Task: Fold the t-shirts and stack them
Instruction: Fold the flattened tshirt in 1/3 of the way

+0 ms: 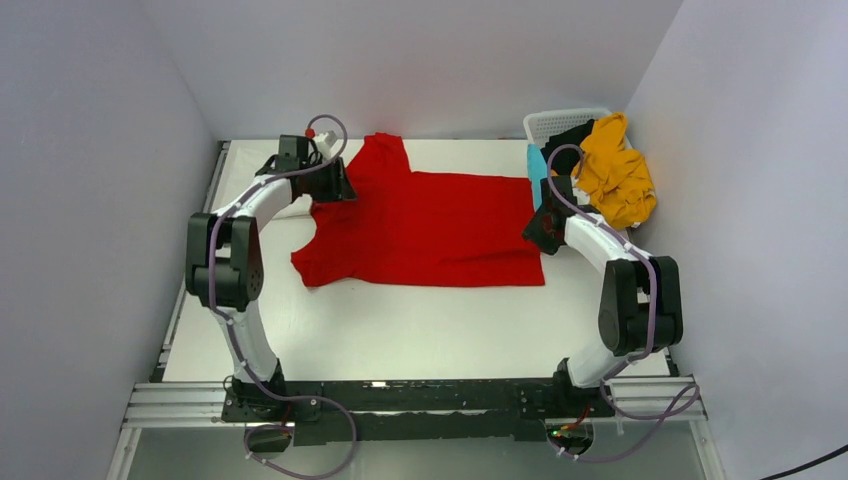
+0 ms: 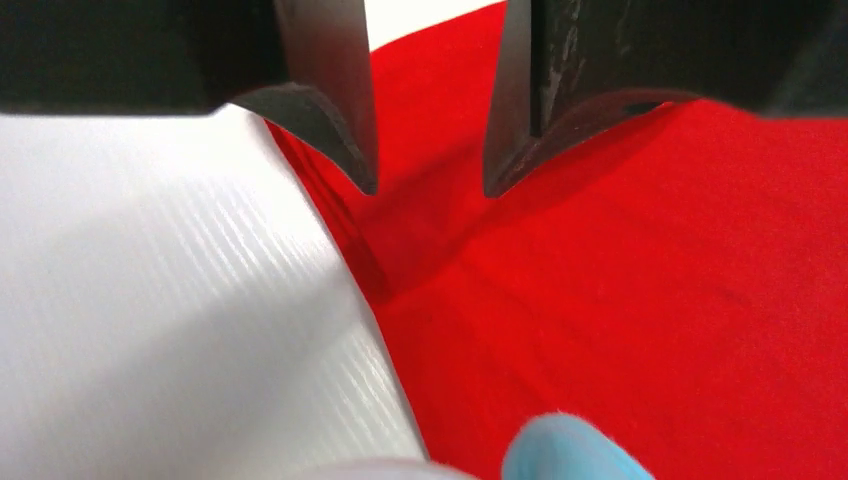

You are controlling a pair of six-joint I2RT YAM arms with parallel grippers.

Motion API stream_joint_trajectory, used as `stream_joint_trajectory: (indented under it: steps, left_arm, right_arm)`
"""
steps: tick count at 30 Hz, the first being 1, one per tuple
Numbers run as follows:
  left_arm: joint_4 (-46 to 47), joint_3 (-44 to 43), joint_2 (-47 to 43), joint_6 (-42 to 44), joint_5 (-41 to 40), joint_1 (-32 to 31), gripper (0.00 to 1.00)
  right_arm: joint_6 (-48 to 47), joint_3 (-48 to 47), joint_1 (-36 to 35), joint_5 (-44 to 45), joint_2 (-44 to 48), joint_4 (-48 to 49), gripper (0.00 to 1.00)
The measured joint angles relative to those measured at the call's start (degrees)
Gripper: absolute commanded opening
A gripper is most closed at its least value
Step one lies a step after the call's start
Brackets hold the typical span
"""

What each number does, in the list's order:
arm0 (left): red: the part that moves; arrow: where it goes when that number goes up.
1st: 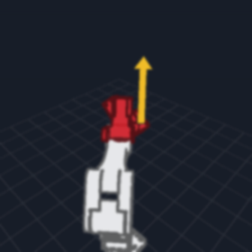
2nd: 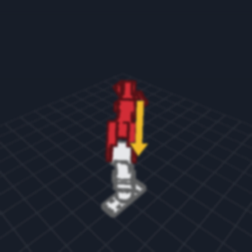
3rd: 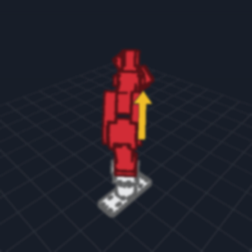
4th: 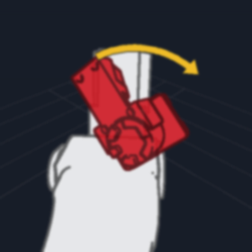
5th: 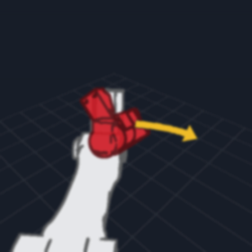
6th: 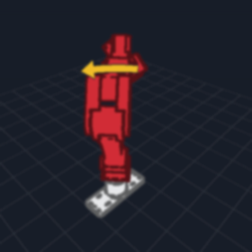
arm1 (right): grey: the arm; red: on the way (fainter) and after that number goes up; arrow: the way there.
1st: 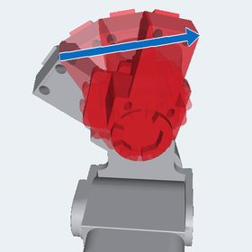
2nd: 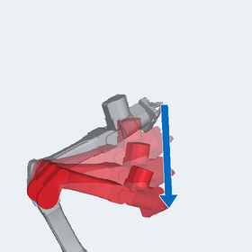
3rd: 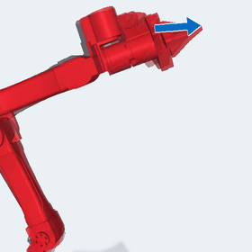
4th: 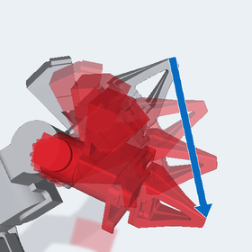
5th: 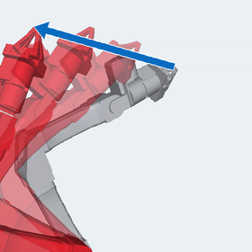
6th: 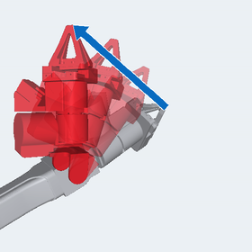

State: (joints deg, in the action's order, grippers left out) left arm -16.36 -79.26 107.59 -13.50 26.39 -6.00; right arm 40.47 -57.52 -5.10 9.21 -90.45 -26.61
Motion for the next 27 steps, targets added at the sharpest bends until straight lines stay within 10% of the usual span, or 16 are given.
stream_joint_trajectory:
  steps: [2,7,17,27]
  left_arm:
    - [-1.64,-3.17,2.75,0.50,0.11,0.26,0.98]
    - [-3.45,-5.49,1.68,-0.31,-0.35,0.33,0.99]
    - [0.90,16.50,-20.52,-6.14,-2.01,-4.72,1.00]
    - [1.27,26.69,-14.91,-10.25,-6.16,-4.11,0.99]
  right_arm:
    - [-0.28,-0.81,0.11,0.72,-0.46,0.52,0.72]
    - [-1.75,-1.86,-0.07,2.47,0.50,1.46,1.00]
    - [-5.44,9.92,-10.43,0.63,14.03,5.73,1.00]
    - [-5.14,12.48,-12.41,-7.32,4.24,14.32,1.00]
